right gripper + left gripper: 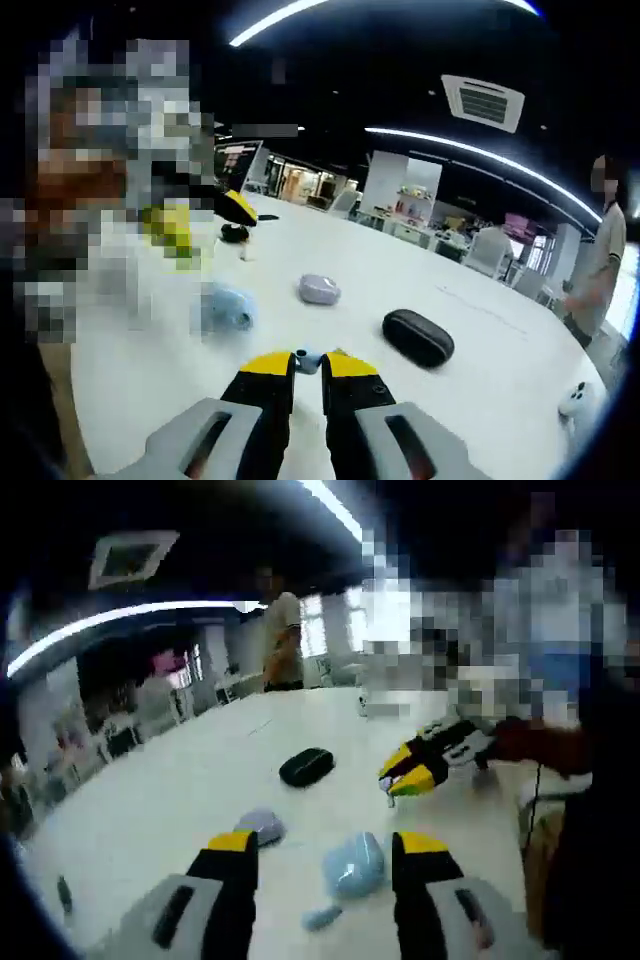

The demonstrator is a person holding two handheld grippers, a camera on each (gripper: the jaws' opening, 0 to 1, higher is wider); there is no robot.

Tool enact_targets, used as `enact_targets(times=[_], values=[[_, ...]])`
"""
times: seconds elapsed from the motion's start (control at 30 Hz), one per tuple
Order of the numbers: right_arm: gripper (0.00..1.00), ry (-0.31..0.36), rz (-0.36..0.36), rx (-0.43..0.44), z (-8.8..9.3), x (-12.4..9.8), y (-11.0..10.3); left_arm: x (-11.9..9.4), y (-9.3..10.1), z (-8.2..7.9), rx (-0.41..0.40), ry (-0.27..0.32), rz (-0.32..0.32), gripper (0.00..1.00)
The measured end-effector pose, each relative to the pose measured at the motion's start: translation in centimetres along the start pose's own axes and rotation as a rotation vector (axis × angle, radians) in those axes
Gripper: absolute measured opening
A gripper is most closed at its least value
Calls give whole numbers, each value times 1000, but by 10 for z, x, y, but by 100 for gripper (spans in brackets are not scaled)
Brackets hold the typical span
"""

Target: Pick up the earbuds from the table and place the earbuds into the earbud case

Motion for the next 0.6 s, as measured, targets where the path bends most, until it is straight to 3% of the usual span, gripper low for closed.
enact_targets(times=[0.07, 0.17, 0.27, 0.33, 0.43, 0.5, 0.6], values=[[10, 15, 1, 4, -3, -1, -2, 5, 14, 2, 186, -42, 39, 30], [10, 31, 0, -12, -7, 0, -3, 12, 24, 14, 358, -134, 69, 28], [10, 36, -6, -16, -9, 0, -4, 16, 28, 22, 408, -185, 81, 25], [10, 38, -14, -18, -9, 1, -5, 17, 28, 21, 448, -182, 71, 19], [10, 44, -24, -28, -9, 3, -8, 18, 26, 19, 434, -169, 58, 16], [10, 56, -36, -40, -11, 4, -11, 18, 24, 17, 373, -151, 50, 15], [10, 76, -57, -52, -14, 8, -15, 19, 19, 15, 147, -115, 46, 14]])
Point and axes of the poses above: the point that each gripper's makers call its tool centre point, and the gripper's own axes: x roughly forward along the fingers, y roughly to its right, z roughly out of its underside, the point moved 5 cm from there along -x, roughly backward along the fingers, and after that the axes turned 12 degrees about y, right-handed, at the moved point
